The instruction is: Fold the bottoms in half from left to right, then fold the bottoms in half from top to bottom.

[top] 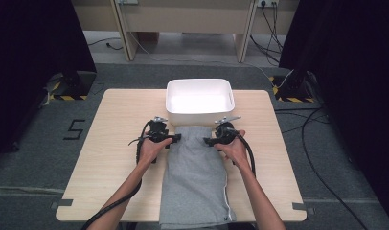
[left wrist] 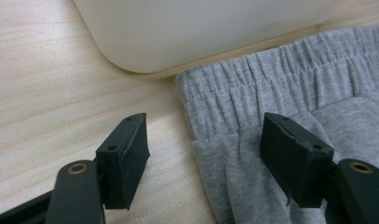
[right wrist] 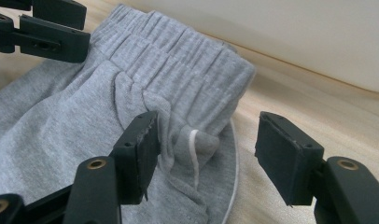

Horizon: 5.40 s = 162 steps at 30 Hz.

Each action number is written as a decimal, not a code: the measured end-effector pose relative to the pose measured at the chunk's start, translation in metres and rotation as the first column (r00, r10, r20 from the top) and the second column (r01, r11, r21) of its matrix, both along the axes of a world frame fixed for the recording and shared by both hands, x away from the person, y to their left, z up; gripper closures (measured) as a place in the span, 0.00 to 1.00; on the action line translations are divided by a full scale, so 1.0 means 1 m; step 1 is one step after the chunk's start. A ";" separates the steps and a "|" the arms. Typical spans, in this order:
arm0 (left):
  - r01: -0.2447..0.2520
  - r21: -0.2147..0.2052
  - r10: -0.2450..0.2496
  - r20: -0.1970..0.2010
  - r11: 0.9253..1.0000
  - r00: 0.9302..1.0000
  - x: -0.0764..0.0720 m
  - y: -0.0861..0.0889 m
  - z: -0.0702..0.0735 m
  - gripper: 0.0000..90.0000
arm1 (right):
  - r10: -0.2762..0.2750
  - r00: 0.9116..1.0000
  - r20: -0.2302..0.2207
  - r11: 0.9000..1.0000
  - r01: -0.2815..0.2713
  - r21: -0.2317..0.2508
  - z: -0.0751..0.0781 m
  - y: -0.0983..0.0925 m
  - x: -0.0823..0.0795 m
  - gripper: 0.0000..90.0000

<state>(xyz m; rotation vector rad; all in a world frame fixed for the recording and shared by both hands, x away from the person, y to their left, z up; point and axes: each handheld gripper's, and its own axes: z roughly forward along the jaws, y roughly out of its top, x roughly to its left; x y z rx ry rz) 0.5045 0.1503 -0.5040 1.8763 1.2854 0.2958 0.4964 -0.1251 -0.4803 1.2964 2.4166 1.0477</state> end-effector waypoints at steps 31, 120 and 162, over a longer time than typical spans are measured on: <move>0.043 -0.011 -0.043 -0.044 0.999 0.998 0.008 -0.009 -0.006 0.54 | 0.009 0.999 -0.031 1.000 -0.009 -0.006 -0.021 0.002 0.010 0.51; 0.302 -0.013 -0.279 0.345 0.953 0.896 -0.111 0.013 0.079 0.85 | 0.341 0.871 0.354 0.933 -0.359 -0.016 0.057 -0.015 -0.094 0.90; 0.432 -0.176 -0.376 0.279 0.884 0.884 -0.188 0.019 0.041 0.61 | 0.379 0.903 0.203 0.921 -0.390 0.014 0.017 -0.060 -0.184 0.62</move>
